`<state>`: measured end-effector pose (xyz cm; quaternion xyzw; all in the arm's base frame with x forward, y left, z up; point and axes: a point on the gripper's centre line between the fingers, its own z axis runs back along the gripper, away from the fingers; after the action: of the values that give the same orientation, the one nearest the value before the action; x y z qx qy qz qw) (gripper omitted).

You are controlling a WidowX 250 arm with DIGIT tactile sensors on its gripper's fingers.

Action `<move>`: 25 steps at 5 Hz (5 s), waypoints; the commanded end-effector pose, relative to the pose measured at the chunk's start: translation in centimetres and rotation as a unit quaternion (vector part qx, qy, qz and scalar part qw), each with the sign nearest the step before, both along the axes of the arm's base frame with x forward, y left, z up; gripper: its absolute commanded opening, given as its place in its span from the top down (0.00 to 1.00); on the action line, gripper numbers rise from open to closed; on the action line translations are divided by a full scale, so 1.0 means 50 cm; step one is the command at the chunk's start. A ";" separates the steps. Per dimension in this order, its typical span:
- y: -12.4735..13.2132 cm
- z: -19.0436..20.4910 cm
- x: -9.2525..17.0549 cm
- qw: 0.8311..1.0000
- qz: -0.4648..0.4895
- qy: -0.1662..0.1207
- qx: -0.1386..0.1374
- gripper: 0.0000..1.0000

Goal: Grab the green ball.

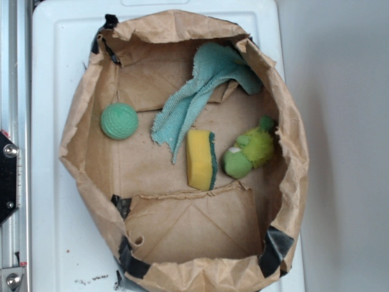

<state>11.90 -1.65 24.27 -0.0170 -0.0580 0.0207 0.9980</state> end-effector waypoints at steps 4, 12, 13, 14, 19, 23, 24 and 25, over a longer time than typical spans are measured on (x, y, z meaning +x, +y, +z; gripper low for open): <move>0.105 -0.075 0.213 1.000 -0.025 0.002 -0.004 0.00; 0.148 -0.327 0.279 0.982 -0.180 0.044 0.040 0.00; 0.148 -0.327 0.279 0.982 -0.180 0.044 0.040 0.00; 0.148 -0.327 0.279 0.982 -0.180 0.044 0.040 0.00; 0.104 -0.407 0.249 0.976 -0.205 0.042 0.052 0.00; 0.098 -0.427 0.226 0.972 -0.216 0.033 0.091 1.00; 0.095 -0.371 0.230 0.975 -0.209 0.009 0.077 1.00; 0.083 -0.292 0.231 0.979 -0.197 -0.017 0.043 1.00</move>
<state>22.79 2.46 8.45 0.0050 -0.0474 -0.1704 0.9842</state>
